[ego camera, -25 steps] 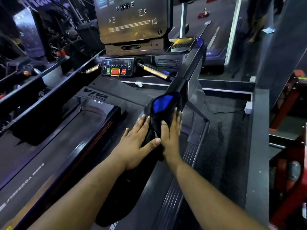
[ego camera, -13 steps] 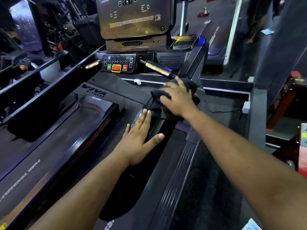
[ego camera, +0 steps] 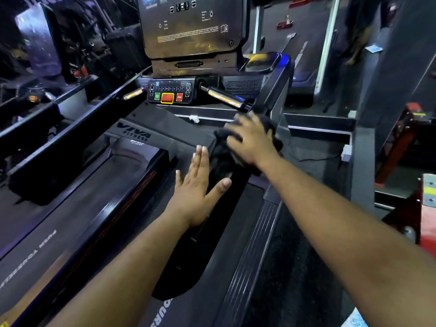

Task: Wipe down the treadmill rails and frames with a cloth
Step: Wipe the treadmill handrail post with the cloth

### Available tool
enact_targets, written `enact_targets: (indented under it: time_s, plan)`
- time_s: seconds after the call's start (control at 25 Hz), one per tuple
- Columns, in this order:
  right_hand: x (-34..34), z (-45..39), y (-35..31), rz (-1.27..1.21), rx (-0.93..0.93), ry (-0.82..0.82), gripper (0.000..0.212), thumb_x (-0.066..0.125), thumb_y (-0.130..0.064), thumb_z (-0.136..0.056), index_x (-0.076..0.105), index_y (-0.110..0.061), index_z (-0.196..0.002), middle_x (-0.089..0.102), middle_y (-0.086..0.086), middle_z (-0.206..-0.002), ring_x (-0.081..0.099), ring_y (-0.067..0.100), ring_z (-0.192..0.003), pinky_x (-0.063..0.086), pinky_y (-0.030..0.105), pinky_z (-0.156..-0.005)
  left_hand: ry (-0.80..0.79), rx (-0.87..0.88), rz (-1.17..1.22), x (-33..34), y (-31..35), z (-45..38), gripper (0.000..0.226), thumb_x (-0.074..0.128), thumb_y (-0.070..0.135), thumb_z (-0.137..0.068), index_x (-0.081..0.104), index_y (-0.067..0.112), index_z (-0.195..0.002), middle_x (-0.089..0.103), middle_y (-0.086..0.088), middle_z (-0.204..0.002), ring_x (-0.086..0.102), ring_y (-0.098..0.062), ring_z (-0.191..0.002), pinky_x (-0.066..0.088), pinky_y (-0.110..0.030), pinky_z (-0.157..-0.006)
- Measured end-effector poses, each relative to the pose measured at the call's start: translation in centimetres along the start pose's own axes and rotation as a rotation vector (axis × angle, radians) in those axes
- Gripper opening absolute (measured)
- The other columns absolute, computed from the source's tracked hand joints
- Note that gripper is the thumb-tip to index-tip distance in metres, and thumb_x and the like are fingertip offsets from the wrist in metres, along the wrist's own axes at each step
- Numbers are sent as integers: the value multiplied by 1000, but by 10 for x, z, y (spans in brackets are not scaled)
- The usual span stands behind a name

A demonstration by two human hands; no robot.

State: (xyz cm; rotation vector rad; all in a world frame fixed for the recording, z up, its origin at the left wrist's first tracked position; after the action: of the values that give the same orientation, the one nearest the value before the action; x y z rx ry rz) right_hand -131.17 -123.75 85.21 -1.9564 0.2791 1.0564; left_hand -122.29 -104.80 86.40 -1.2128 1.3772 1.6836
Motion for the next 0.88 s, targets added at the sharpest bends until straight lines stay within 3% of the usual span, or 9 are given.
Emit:
enact_targets:
  time_s: [0.12,0.24,0.32,0.4,0.48,0.6,0.76,0.88]
  plan:
    - [-15,-22,17,-69,270,17,61,46,-50,-92,36,-33,-150,7,-5,-166,-7,32,-152,14,68,-114,59,-10,9,-5,-4,15,91,9,83,-83,-19,34,-154,-28,20,-159,-20,3,-146,-12,-47,-122]
    - [17,58,-45,-101,150,78,57,43,-48,-85,50,-32,-139,26,-6,-160,-2,24,-152,21,66,-114,71,-21,42,-8,-23,41,94,4,88,-77,-16,37,-153,-24,19,-161,-19,5,-146,-9,-48,-122]
    - [40,130,-88,-183,-4,53,54,45,-49,-83,52,-36,-136,32,-11,-156,0,14,-151,12,65,-113,92,-32,127,-12,-37,64,100,3,93,-72,-15,37,-153,-19,20,-162,-16,7,-146,-7,-47,-123]
    - [44,145,-96,-136,-109,6,54,48,-53,-85,52,-41,-137,34,-14,-155,2,11,-150,6,68,-112,135,-14,185,-15,-45,88,102,5,94,-71,-13,37,-153,-16,23,-161,-13,8,-146,-6,-43,-123]
    - [32,111,-82,-74,-58,-1,54,49,-56,-85,50,-43,-138,29,-13,-158,3,13,-151,7,75,-110,154,1,185,-18,-48,103,100,6,92,-73,-12,36,-154,-17,27,-159,-13,8,-146,-7,-43,-123]
    - [24,94,-78,-138,193,49,47,54,-47,-89,56,-37,-135,26,-11,-160,-3,16,-152,14,75,-109,166,24,161,-17,-50,120,97,6,89,-77,-11,34,-156,-19,32,-154,-12,7,-147,-7,-45,-123]
    - [57,192,-152,-162,26,153,49,42,-50,-84,60,-38,-129,42,-12,-149,8,14,-150,14,67,-114,213,62,249,-16,-57,139,99,8,89,-77,-7,31,-156,-13,29,-156,-7,7,-148,-4,-47,-123]
    - [86,262,-175,-320,-41,249,56,43,-51,-86,48,-40,-141,35,-14,-155,0,12,-152,8,64,-116,264,99,501,-20,-66,147,91,20,86,-82,-1,35,-154,-1,21,-161,1,3,-149,4,-50,-124]
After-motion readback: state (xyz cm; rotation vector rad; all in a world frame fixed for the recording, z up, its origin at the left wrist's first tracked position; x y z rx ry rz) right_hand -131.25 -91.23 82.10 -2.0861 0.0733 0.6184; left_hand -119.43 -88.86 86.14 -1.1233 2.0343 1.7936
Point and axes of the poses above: each hand's wrist, its own z-axis away from the middle knuckle, its own x-axis out of the palm, y = z × x, the point moved 5 cm from there along -z, towards the middle knuckle
